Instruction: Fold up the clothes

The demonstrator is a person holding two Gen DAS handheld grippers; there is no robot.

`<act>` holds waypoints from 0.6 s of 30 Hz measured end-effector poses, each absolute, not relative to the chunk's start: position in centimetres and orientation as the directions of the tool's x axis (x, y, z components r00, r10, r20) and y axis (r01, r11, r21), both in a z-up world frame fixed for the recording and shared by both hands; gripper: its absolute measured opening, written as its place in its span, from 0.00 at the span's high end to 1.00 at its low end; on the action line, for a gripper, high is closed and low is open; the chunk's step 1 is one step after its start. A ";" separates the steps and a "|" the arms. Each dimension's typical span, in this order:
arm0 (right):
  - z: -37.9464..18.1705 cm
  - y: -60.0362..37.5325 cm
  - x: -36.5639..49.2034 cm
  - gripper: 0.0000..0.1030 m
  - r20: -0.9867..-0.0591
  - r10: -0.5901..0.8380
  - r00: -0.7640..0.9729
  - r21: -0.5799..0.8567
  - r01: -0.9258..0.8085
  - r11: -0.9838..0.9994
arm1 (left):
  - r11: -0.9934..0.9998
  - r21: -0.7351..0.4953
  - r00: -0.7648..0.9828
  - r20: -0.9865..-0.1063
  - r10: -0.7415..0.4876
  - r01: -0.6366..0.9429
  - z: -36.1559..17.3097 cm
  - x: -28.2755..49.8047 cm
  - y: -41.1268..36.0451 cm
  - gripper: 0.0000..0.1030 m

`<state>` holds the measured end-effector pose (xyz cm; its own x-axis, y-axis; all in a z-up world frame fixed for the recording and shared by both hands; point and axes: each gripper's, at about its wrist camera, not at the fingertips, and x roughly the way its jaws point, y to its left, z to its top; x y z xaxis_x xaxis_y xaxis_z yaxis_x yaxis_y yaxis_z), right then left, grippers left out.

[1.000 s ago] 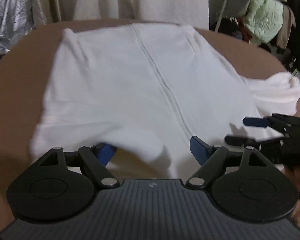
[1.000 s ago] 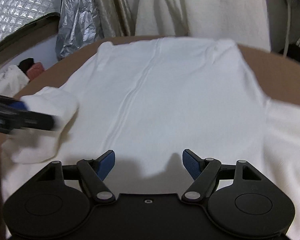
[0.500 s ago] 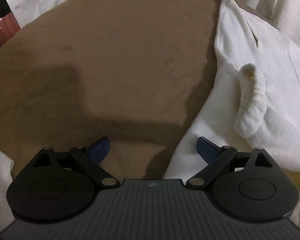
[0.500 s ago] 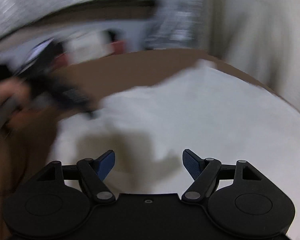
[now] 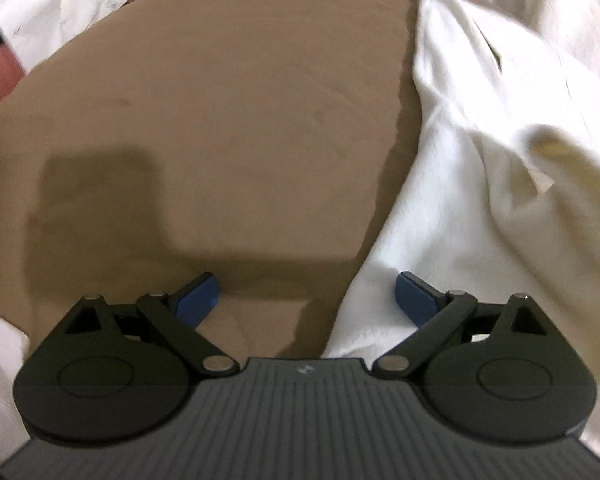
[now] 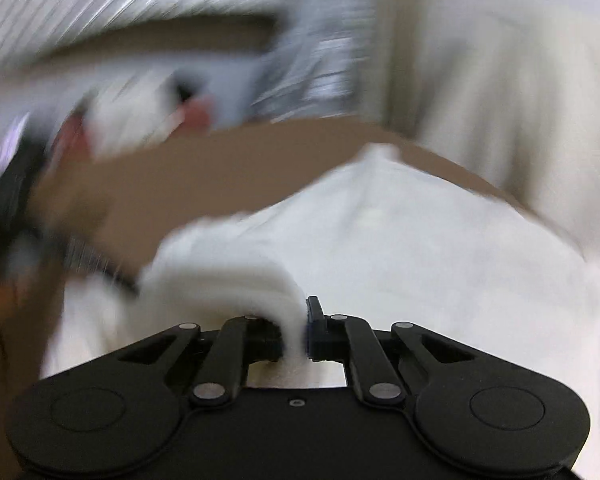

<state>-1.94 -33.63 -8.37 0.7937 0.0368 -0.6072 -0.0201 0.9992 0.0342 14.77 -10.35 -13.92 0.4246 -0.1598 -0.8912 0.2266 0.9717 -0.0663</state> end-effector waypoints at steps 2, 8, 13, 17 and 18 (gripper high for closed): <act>-7.6 -37.0 -4.1 0.90 -0.599 -0.021 0.800 0.157 0.143 0.977 | 0.972 -0.066 0.427 -0.890 -0.159 0.225 -13.6 14.8 -10.1 0.06; -12.0 -43.9 -8.9 0.40 -0.777 -0.180 0.603 0.241 0.549 0.800 | 0.963 -0.084 0.417 -0.889 -0.189 0.258 -13.1 14.7 -10.1 0.06; -13.0 -45.4 -12.3 0.39 -0.738 -0.081 0.669 0.455 0.584 0.672 | 0.964 -0.081 0.411 -0.893 -0.184 0.255 -12.9 15.1 -10.0 0.06; -10.2 -44.2 -10.2 0.36 -0.653 0.014 0.757 0.511 0.427 0.746 | 0.966 -0.095 0.415 -0.890 -0.191 0.241 -12.6 15.4 -9.6 0.06; -9.7 -43.9 -9.8 0.33 -0.643 0.017 0.765 0.500 0.404 0.766 | 0.967 -0.095 0.415 -0.890 -0.189 0.239 -12.6 15.5 -9.6 0.06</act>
<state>-9.79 -43.90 -9.69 0.7653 0.0168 -0.6434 0.4035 0.7662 0.5000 15.47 -9.58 -12.60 0.4152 -0.1895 -0.8898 0.2385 0.9665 -0.0945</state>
